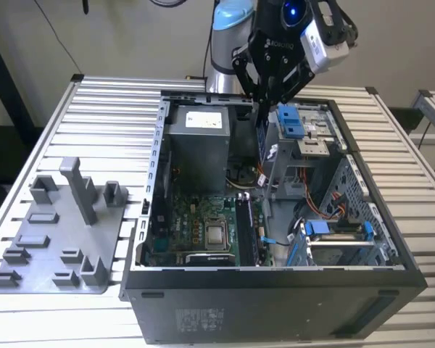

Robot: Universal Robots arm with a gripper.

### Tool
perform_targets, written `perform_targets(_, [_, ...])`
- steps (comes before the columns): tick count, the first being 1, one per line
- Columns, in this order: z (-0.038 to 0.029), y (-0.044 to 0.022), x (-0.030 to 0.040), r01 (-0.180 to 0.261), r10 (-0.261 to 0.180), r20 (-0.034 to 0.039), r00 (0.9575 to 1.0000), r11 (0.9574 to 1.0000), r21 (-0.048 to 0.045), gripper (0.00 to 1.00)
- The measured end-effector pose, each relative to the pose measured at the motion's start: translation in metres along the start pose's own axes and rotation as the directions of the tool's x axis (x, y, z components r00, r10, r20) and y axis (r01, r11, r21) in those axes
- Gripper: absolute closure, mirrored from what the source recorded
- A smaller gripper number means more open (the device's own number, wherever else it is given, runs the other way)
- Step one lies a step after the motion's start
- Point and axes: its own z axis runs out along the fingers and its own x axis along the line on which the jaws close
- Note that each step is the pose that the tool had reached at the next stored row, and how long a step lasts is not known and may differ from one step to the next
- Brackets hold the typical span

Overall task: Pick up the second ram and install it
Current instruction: 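Insert the second ram into the second slot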

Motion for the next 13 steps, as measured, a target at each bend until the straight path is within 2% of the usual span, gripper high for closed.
perform_targets(4, [0.0059, -0.0007, -0.0003, 0.001, -0.001, 0.0023, 1.0, 1.0, 0.0002, 0.86])
perform_targets(9, [0.0138, -0.0043, -0.0008, 0.001, -0.001, 0.0113, 0.9999, 1.0, -0.0006, 0.86])
perform_targets(10, [0.0151, -0.005, -0.0004, 0.001, -0.001, 0.0152, 0.9999, 1.0, -0.0009, 0.86])
perform_targets(13, [0.0184, -0.0065, 0.0028, 0.002, -0.001, 0.0331, 0.9995, 1.0, -0.0024, 0.86])
